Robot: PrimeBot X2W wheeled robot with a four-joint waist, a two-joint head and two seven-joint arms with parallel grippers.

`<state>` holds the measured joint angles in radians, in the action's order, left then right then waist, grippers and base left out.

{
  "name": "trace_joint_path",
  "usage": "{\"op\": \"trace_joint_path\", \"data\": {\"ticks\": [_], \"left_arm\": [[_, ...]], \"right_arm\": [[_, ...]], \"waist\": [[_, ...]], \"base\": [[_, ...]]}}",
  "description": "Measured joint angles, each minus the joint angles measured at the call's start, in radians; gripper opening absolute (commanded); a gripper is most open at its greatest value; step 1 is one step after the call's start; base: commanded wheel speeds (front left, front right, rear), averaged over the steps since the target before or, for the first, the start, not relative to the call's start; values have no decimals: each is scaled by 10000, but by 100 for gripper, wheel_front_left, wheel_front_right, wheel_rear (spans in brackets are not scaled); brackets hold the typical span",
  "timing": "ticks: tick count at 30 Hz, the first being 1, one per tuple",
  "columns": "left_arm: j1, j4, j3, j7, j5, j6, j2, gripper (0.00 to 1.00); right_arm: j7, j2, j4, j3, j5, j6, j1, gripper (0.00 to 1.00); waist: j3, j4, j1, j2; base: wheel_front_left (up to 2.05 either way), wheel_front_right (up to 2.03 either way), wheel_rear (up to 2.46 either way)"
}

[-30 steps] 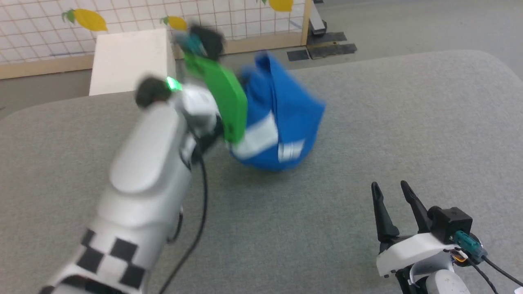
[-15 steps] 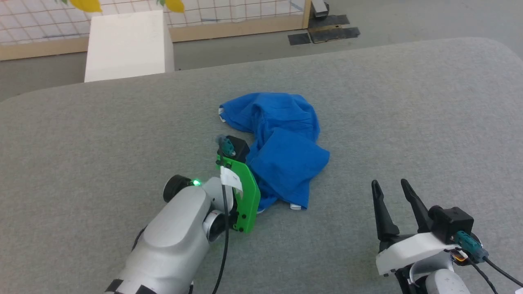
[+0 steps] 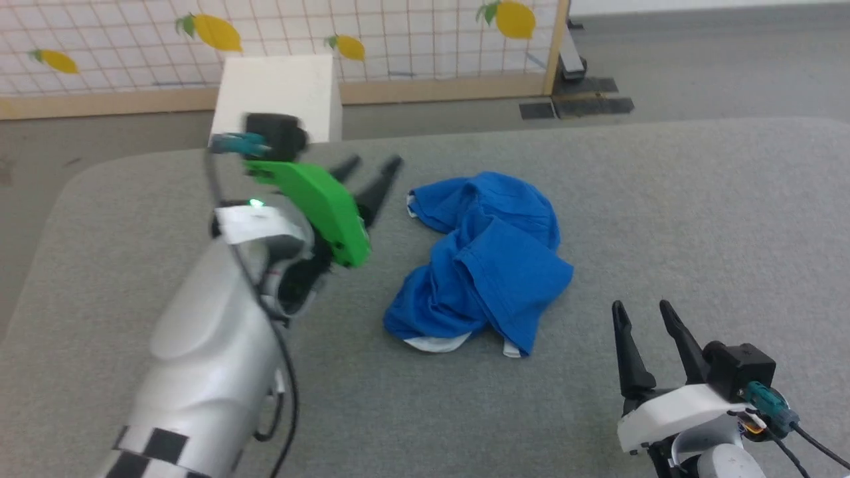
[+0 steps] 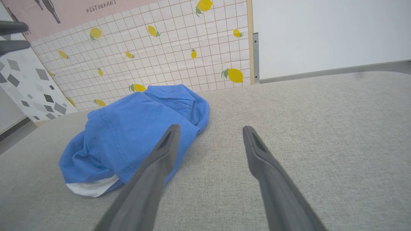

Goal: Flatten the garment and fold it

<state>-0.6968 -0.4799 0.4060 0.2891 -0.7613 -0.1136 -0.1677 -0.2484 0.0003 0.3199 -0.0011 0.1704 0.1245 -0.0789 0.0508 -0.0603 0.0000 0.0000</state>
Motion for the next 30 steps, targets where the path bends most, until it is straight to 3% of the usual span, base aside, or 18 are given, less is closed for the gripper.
{"op": "trace_joint_path", "data": {"ticks": [7, 14, 21, 30], "left_arm": [[896, 788, -1110, -2566, 476, 527, -1081, 100], [2712, 1524, -1578, -4548, 1507, 1475, -1933, 100], [4577, 2044, -1647, -5110, 1825, 2046, -2088, 100], [5978, 2387, -1620, -5210, 1852, 2301, -2054, 100]], "right_arm": [[2, -2, -15, -117, -6, 0, 180, 100], [31, -2, -142, -236, -23, 0, 425, 100], [109, 2, -268, -274, -25, 0, 495, 100], [119, 0, -284, -238, -23, 0, 506, 100]], "waist": [[-561, 460, 0, 0], [-959, 792, 0, 0], [-943, 776, 0, 0], [-787, 572, 0, 0]], "base": [[0, 0, 0], [0, 0, 0], [0, 0, 0], [0, 0, 0]]}}
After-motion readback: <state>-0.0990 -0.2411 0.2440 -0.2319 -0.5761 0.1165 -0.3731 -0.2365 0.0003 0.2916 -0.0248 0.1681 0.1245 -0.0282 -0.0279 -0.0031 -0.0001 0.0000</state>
